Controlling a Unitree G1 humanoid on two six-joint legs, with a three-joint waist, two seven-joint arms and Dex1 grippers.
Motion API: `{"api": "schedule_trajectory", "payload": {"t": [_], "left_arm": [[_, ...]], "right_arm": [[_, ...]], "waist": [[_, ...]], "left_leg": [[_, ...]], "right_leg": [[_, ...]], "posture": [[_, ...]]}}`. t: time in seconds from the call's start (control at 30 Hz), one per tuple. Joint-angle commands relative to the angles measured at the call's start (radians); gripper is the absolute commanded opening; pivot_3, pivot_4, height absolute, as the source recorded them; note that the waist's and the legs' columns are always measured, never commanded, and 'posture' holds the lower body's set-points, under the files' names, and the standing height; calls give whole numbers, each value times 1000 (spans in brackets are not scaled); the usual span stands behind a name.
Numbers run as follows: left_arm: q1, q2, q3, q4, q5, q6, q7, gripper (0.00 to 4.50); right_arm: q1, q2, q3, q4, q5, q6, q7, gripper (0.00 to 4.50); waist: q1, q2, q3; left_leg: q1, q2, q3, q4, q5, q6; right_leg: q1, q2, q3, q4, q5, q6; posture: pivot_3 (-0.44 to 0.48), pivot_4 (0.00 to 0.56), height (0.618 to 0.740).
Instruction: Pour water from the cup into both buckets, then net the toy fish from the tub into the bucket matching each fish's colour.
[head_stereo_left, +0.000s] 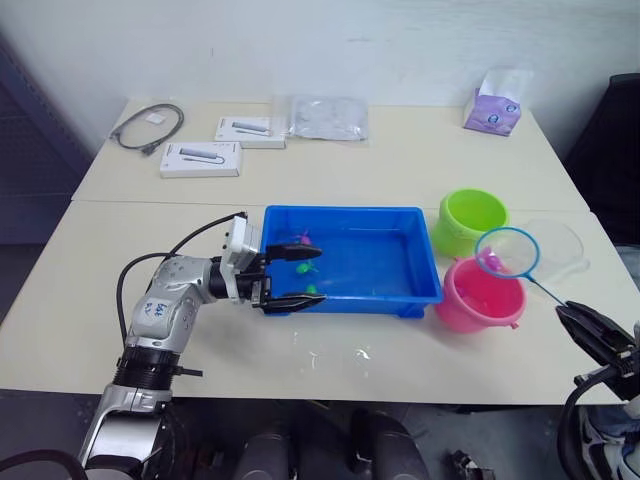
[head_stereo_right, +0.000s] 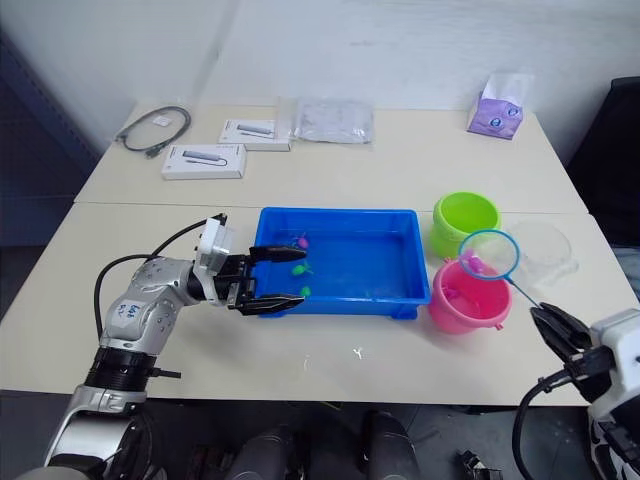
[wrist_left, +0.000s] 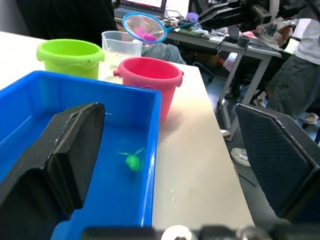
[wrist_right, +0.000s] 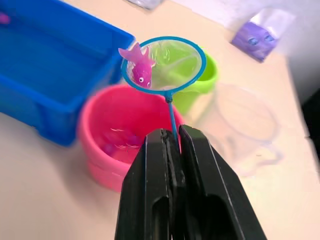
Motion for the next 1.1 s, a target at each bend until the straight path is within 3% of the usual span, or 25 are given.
{"api": "schedule_trajectory", "payload": {"t": [0.03,0.27,0.53,0.8,1.1], "left_arm": [[-28,-10,-5,21,6,-18,-5,4486],[-46,-16,-1,27,14,-26,8,4486],[-53,-15,8,28,21,-42,31,4486],[-54,-14,8,10,12,-36,47,4486],[-53,-11,3,-6,4,-14,38,4486]], "right_arm": [[25,-4,43,69,-185,-235,-14,0],[54,-64,93,288,-558,-686,-104,0],[67,-140,22,423,-1021,-1105,-433,0],[64,-142,-4,478,-1295,-1171,-726,0],[89,-232,39,486,-1302,-1197,-765,0]], "waist": [[1,0,0],[1,0,0],[1,0,0],[0,0,0],[-11,0,0]], "left_leg": [[0,0,0,0,0,0],[0,0,0,0,0,0],[0,0,1,0,1,-2],[0,1,1,0,1,-3],[1,1,1,0,1,-3]], "right_leg": [[0,0,0,0,0,0],[0,0,0,0,0,0],[0,0,2,0,0,0],[0,0,4,0,0,0],[0,1,4,0,-1,-1]], "posture": [[0,150,740],[0,150,740],[0,150,740],[0,150,740],[0,150,740]]}}
